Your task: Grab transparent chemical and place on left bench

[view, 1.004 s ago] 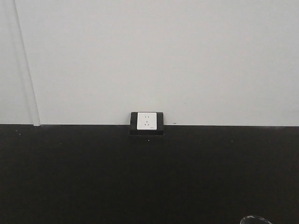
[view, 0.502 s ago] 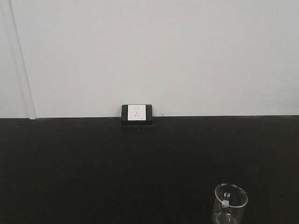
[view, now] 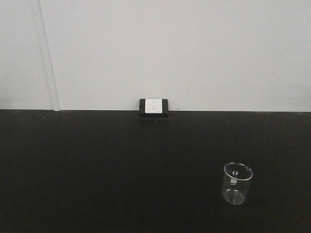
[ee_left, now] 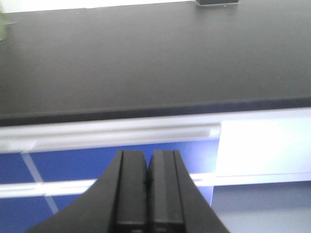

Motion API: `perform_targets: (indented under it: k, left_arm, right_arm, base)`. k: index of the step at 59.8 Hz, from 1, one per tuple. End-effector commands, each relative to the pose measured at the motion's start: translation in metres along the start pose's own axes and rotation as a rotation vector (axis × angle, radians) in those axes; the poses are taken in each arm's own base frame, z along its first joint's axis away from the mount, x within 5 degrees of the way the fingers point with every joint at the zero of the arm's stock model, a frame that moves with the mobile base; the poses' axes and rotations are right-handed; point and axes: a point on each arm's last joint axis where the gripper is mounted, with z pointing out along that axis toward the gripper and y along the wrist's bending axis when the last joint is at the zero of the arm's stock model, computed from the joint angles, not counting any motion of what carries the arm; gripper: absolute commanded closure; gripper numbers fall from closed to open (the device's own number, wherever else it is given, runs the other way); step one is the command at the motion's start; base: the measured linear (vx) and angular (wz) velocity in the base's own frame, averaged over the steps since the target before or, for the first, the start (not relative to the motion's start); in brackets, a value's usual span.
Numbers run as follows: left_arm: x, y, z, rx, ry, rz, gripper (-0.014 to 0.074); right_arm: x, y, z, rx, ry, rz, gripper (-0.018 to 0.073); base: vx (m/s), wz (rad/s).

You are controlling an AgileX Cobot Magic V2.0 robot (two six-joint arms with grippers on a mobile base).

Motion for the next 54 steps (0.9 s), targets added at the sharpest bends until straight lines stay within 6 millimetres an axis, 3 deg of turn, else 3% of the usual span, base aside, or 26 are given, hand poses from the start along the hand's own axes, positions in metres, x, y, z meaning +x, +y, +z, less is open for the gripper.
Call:
perform_targets:
  k: [1, 54]
  left_arm:
    - [-0.0028, 0.0001, -0.0013, -0.002, -0.081, -0.009, 0.06]
    - [-0.0028, 0.0001, -0.0013, -0.002, -0.081, -0.009, 0.06]
  right_arm:
    - [-0.0126, -0.0044, -0.0017, 0.046, -0.063, 0.002, 0.0561]
    - [-0.0126, -0.0044, -0.0017, 0.046, -0.063, 0.002, 0.0561]
  base:
    - [-0.32, 0.28]
    - [-0.34, 0.38]
